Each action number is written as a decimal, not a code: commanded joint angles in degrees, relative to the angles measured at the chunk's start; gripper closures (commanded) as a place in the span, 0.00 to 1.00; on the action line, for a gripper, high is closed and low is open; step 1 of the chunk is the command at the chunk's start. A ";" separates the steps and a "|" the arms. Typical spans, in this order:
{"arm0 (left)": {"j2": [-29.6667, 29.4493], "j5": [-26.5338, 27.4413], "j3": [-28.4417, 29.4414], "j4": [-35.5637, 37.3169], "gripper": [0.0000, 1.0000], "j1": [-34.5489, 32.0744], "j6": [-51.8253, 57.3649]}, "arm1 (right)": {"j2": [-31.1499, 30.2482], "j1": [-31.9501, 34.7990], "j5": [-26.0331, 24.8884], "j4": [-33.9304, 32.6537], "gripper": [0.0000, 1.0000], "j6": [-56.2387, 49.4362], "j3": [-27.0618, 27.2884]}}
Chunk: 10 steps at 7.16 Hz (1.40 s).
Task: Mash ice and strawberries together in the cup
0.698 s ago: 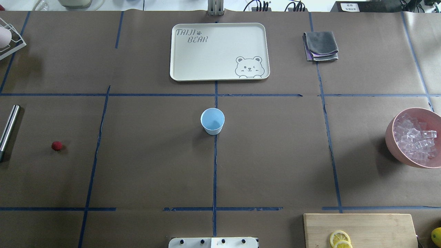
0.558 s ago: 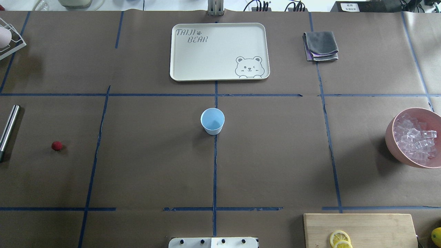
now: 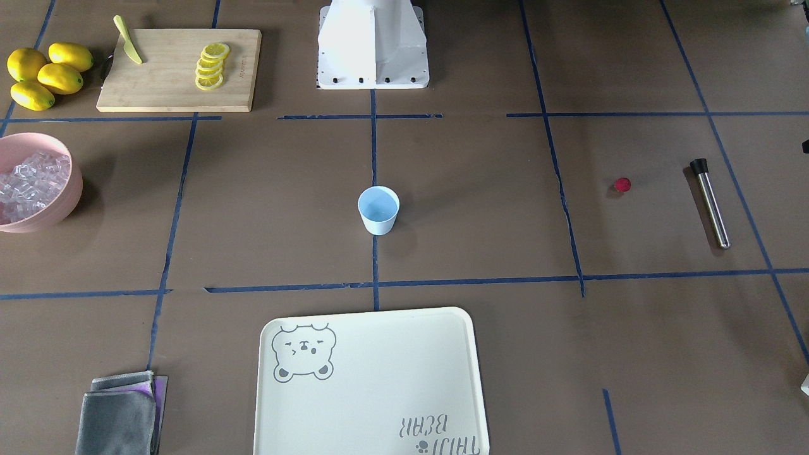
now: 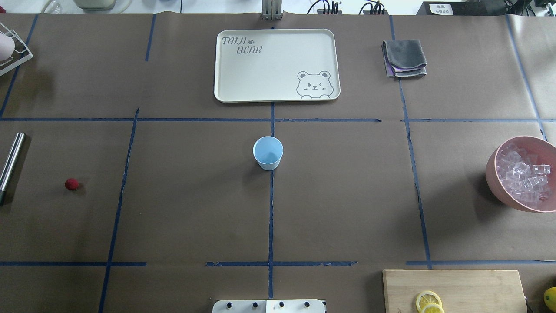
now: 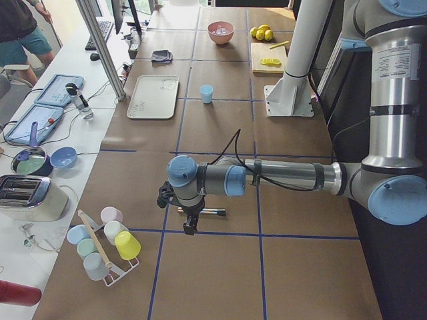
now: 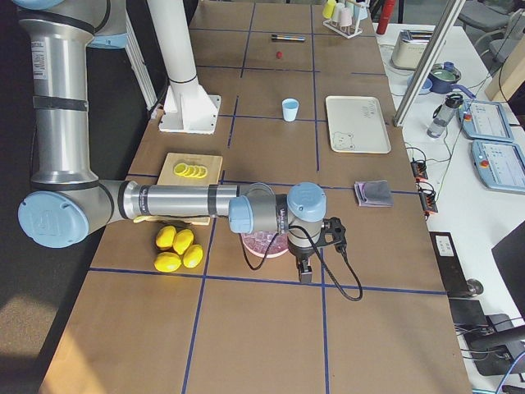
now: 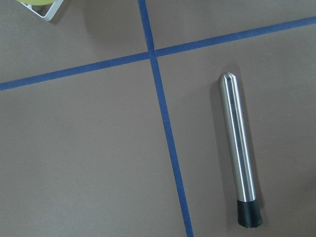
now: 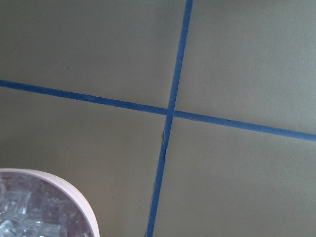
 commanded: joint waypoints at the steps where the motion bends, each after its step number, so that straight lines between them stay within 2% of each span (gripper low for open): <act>1: -0.09 -0.09 -0.10 -0.09 0.00 0.00 -0.18 | -1.40 -4.21 -0.33 0.92 0.00 0.01 6.96; 3: -0.09 -0.09 -0.10 -0.09 0.00 0.00 -0.19 | -2.27 -10.98 -2.69 8.97 0.00 -0.42 7.51; 5: -0.09 -0.09 -0.19 -0.09 0.00 0.00 -0.19 | -7.36 -16.61 -6.29 20.92 0.00 -0.95 6.72; 10: -0.09 -0.26 -0.19 -0.09 0.00 0.00 -0.19 | -7.38 -24.79 -6.39 21.14 0.05 -0.95 7.07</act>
